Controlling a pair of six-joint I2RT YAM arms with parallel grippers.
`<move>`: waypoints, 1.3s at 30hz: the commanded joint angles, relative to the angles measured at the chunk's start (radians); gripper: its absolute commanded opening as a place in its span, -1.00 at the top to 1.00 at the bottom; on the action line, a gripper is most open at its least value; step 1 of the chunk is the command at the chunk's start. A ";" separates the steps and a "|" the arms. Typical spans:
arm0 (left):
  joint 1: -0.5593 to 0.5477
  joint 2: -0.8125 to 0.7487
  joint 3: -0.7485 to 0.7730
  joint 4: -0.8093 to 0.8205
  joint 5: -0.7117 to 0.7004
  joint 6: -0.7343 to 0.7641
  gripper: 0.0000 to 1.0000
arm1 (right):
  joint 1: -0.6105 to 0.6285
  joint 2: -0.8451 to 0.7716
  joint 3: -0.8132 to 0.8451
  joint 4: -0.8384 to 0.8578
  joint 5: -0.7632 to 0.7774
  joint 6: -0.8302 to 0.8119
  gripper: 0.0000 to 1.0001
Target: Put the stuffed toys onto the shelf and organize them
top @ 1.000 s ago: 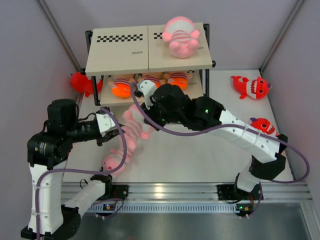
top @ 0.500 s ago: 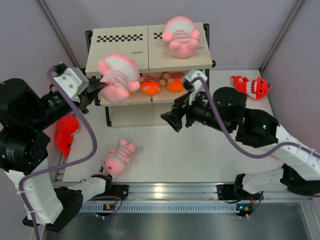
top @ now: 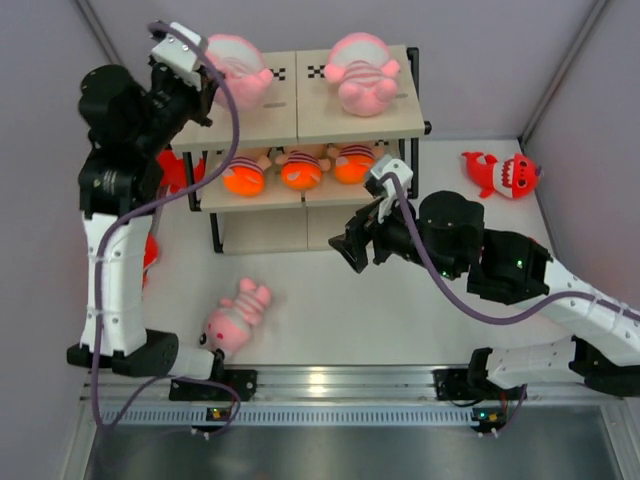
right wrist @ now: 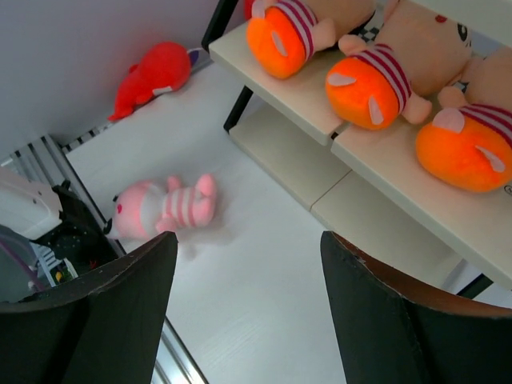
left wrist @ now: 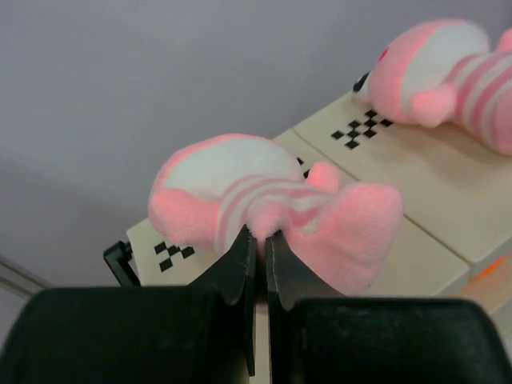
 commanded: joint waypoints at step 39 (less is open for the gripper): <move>0.039 -0.588 -0.614 -0.638 -0.330 0.251 -0.97 | 0.077 0.560 -0.151 0.403 -0.175 0.146 -0.67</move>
